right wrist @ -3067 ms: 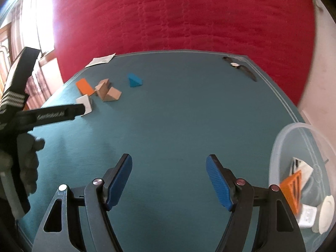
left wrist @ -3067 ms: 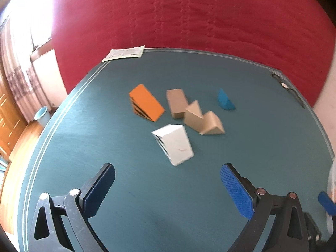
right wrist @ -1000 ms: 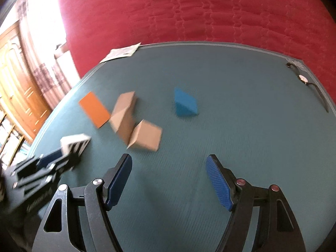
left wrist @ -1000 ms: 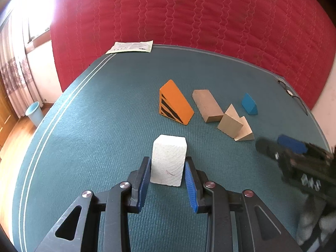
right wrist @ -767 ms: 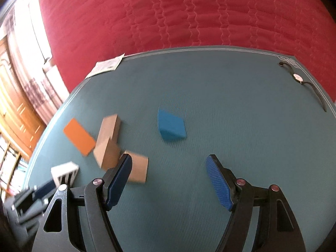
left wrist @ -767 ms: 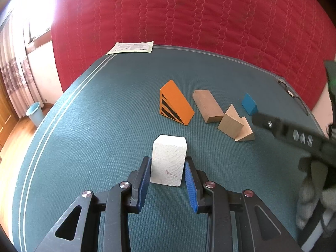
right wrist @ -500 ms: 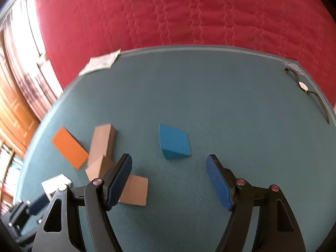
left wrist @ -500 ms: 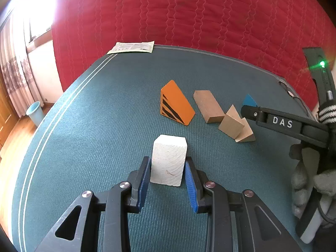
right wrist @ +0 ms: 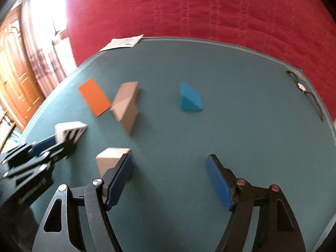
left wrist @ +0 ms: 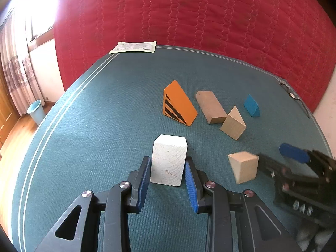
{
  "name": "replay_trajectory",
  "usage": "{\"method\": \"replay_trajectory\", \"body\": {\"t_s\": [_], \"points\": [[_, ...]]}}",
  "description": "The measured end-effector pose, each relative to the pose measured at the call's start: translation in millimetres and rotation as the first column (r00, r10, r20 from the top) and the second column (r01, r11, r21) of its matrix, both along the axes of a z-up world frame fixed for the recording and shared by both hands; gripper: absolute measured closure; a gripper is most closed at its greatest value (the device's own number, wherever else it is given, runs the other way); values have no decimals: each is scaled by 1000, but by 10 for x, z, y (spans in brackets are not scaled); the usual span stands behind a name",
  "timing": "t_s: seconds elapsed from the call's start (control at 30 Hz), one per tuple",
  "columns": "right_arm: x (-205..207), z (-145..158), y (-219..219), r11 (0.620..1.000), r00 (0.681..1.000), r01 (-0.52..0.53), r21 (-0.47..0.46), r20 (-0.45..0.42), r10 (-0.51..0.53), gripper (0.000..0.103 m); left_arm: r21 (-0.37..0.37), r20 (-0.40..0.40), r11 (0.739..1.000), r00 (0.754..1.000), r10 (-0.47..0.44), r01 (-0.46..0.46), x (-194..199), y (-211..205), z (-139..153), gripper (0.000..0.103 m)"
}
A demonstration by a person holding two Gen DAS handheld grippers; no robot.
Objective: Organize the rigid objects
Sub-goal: 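Grasp light wooden block with right gripper while left gripper holds white block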
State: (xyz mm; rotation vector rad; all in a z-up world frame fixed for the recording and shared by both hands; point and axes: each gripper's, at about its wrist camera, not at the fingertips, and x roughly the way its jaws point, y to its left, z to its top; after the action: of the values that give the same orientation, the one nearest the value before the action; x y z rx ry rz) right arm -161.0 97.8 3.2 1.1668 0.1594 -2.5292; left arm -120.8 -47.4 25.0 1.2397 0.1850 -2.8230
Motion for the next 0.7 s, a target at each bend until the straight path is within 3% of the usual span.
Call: {"method": "replay_trajectory", "body": {"t_s": [0.5, 0.7], "points": [[308, 158, -127, 989, 997, -71, -128, -19, 69, 30, -13, 1, 998, 999, 54, -54, 21, -67, 14, 69], [336, 108, -257, 987, 994, -110, -115, -3, 110, 41, -47, 4, 991, 992, 127, -127, 56, -128, 14, 69]]}}
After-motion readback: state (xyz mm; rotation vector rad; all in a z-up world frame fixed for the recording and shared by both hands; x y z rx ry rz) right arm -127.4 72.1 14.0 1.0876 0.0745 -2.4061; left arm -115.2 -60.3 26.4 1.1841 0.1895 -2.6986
